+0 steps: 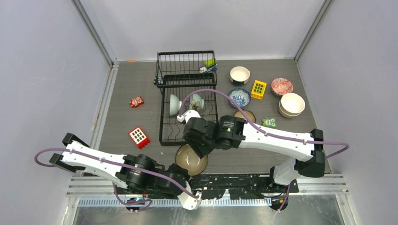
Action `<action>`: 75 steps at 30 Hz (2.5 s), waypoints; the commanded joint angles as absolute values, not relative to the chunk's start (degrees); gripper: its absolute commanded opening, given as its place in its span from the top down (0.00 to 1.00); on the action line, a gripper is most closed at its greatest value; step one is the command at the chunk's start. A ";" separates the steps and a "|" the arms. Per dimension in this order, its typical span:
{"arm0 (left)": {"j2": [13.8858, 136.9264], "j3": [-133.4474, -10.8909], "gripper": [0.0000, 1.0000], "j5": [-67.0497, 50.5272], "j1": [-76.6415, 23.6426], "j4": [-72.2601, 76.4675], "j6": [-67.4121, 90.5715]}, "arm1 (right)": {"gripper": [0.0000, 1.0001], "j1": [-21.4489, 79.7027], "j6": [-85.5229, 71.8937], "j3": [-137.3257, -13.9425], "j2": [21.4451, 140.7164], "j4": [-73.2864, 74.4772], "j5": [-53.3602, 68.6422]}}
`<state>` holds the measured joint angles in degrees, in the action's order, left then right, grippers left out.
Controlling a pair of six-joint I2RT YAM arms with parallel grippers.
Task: Unload the bowls from the dish rack
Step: Pick up the bowl from the dish rack.
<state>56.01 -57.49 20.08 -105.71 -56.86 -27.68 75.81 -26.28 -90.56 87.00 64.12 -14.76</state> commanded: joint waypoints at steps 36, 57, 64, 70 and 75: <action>46.47 -56.57 0.00 47.43 -105.86 -39.51 2.83 | 0.99 76.29 -38.24 -77.34 72.57 57.08 -38.67; 62.93 -72.54 0.00 50.26 -80.47 -49.41 68.90 | 0.99 64.19 -45.58 -66.81 62.81 52.11 -36.49; 68.35 -74.25 0.10 47.03 -77.81 -49.21 66.06 | 0.99 63.27 -46.70 -67.28 63.37 51.48 -33.52; 68.41 -71.52 0.32 43.45 -74.22 -51.03 70.22 | 0.99 62.79 -47.05 -67.79 63.58 51.24 -31.52; 69.50 -72.08 0.33 42.72 -74.14 -50.97 69.58 | 0.99 62.19 -46.59 -68.53 64.29 51.54 -30.71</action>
